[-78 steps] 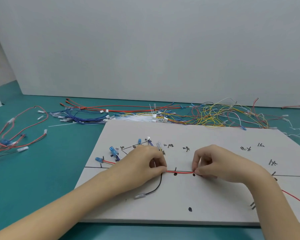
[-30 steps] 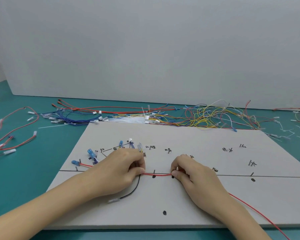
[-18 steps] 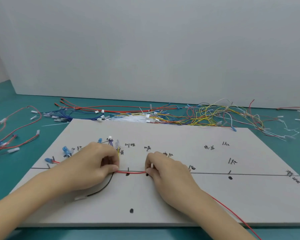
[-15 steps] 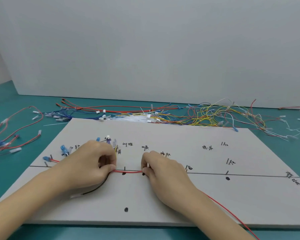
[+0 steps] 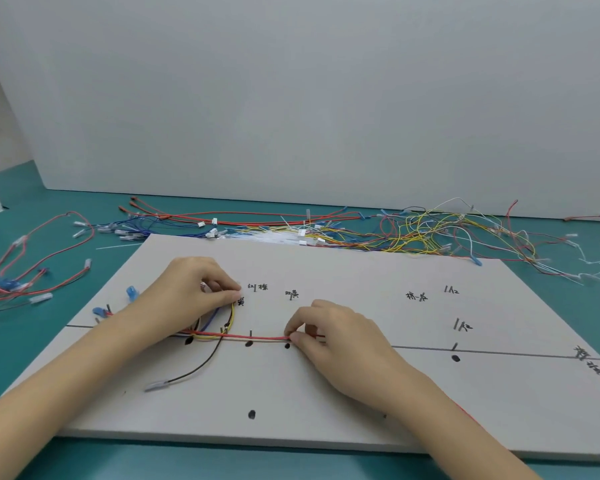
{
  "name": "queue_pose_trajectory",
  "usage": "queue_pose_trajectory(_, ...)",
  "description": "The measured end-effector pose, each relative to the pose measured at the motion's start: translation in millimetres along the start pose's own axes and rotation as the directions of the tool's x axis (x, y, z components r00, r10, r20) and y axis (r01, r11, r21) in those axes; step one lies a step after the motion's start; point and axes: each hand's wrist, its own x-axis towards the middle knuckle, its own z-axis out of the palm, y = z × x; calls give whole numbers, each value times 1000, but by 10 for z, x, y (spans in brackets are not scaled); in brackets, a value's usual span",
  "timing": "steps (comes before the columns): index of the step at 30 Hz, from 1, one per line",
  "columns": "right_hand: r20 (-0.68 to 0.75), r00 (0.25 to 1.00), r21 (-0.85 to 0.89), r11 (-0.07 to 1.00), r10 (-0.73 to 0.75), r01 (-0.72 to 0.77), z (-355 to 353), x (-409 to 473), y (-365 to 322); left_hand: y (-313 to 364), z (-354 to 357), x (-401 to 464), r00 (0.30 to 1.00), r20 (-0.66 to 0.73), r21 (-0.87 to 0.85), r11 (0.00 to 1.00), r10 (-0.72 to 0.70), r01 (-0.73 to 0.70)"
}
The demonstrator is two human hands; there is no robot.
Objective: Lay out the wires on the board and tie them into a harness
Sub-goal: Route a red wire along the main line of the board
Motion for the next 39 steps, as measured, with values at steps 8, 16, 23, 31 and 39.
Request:
queue_pose_trajectory(8, 54, 993, 305, 946, 102, -113, -282, -79, 264, 10, 33, -42, 1000, 0, 68, 998, 18, -18)
queue_pose_trajectory(16, 238, 956, 431, 863, 172, -263, -617, -259, 443, 47, 38, -29, 1000, 22, 13, 1000, 21, -21)
queue_pose_trajectory(23, 415, 864, 225, 888, 286, -402, -779, -362, 539, 138, 40, -44, 995, 103, -111, 994, -13, 24)
queue_pose_trajectory(31, 400, 833, 97, 887, 381, -452, -927, -335, 703, 414, 137, -120, 982, 137, -45, 992, 126, -121)
queue_pose_trajectory(39, 220, 827, 148, 820, 518, -553, -765, -319, 873, 861, 518, -170, 886, 259, 5, 916, 386, -400)
